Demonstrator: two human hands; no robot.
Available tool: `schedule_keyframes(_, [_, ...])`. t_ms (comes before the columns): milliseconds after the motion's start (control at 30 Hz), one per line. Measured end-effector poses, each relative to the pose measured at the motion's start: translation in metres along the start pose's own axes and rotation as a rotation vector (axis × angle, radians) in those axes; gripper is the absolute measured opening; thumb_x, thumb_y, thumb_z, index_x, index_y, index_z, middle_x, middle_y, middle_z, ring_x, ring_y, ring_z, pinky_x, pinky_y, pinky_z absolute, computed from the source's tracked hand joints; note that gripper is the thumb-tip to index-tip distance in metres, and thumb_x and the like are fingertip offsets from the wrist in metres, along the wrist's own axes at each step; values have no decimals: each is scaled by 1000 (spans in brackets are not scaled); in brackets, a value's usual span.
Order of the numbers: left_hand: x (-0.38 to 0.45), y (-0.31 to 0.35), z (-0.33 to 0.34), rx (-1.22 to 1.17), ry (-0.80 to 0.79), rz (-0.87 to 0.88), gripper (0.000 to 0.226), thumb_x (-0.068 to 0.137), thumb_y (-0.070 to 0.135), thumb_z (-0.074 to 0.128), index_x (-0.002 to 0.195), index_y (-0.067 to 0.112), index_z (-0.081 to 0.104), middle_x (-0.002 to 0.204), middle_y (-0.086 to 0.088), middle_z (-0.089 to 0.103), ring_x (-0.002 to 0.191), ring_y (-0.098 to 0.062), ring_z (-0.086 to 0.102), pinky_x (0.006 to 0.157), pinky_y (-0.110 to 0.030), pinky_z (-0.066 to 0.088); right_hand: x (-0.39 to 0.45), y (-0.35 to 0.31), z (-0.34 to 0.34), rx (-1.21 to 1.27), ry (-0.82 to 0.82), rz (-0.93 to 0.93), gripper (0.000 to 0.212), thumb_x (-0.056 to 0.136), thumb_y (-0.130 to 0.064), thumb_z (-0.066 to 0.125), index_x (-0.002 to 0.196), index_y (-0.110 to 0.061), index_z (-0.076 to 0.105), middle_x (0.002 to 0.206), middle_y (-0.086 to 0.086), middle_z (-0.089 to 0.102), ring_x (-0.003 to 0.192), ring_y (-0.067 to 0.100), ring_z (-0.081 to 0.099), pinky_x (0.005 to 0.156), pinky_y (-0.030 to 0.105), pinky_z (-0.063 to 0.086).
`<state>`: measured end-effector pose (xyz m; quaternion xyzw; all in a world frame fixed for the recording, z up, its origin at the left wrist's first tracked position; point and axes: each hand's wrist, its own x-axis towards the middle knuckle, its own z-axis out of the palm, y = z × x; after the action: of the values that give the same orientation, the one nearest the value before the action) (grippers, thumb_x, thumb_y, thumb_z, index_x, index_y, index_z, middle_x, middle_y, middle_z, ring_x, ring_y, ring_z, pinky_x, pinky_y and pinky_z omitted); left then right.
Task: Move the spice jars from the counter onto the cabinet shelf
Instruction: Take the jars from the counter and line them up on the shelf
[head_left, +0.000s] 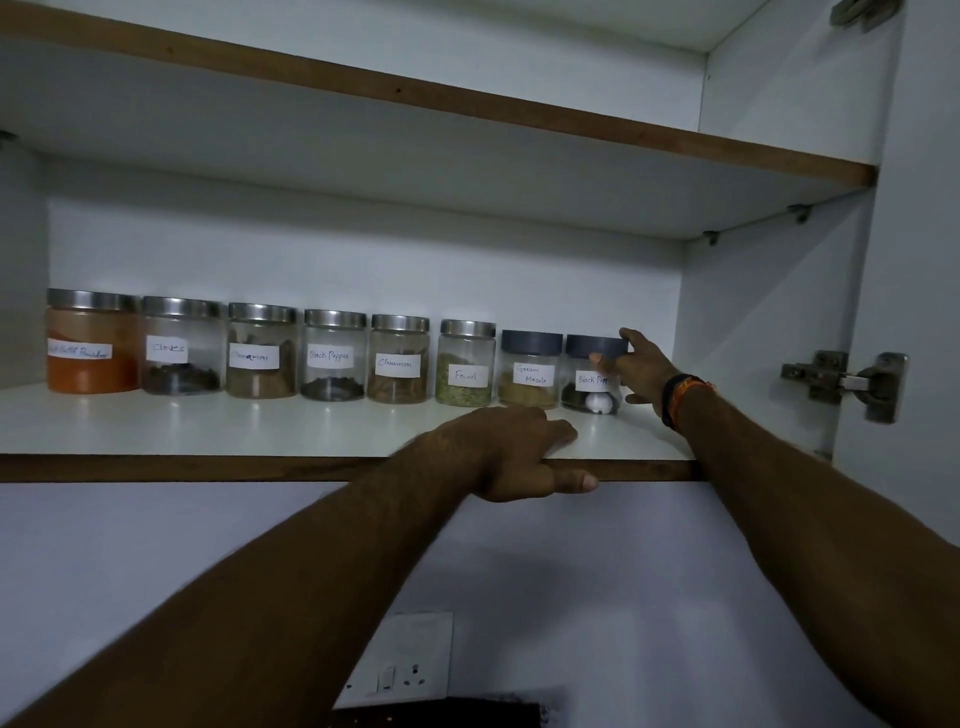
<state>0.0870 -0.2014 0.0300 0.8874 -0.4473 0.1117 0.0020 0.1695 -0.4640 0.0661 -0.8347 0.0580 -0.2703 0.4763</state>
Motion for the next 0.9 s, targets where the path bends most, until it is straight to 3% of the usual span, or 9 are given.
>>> schedule_keyframes(333, [0, -1, -1, -10, 2, 6, 73, 98, 65, 38, 156, 21, 31, 152, -10, 45, 136, -26, 44, 113, -44, 38, 11, 4, 8, -81, -9, -5, 82, 100, -19, 63, 163, -16, 10, 164, 14, 31, 146, 39, 38, 121, 52, 33])
schedule_keyframes(567, [2, -6, 2, -7, 33, 22, 74, 96, 67, 39, 154, 21, 34, 149, -10, 48, 133, -25, 47, 109, -41, 40, -7, 1, 9, -149, 17, 2, 92, 97, -37, 66, 163, -16, 6, 167, 10, 24, 150, 34, 31, 122, 49, 31])
schedule_keyframes(667, [1, -5, 4, 18, 39, 9, 73, 96, 69, 37, 153, 23, 36, 146, -9, 51, 130, -25, 49, 105, -41, 41, -29, -5, 6, -231, 43, -31, 85, 98, -40, 64, 162, -14, 14, 167, 9, 27, 150, 32, 33, 124, 39, 27])
schedule_keyframes(767, [0, -3, 5, 107, 77, 8, 72, 96, 70, 33, 152, 26, 37, 143, -9, 54, 127, -25, 52, 100, -42, 44, -62, -14, 4, -320, 66, -92, 69, 100, -37, 61, 157, -13, 32, 160, 9, 40, 142, 31, 44, 114, 35, 34])
schedule_keyframes(900, [-5, 0, 7, 223, 110, -11, 73, 95, 73, 24, 154, 30, 34, 146, -9, 53, 133, -28, 50, 100, -47, 44, -120, -24, 4, -248, 94, -142, 48, 100, -34, 61, 142, -12, 53, 145, 9, 56, 127, 29, 57, 112, 39, 43])
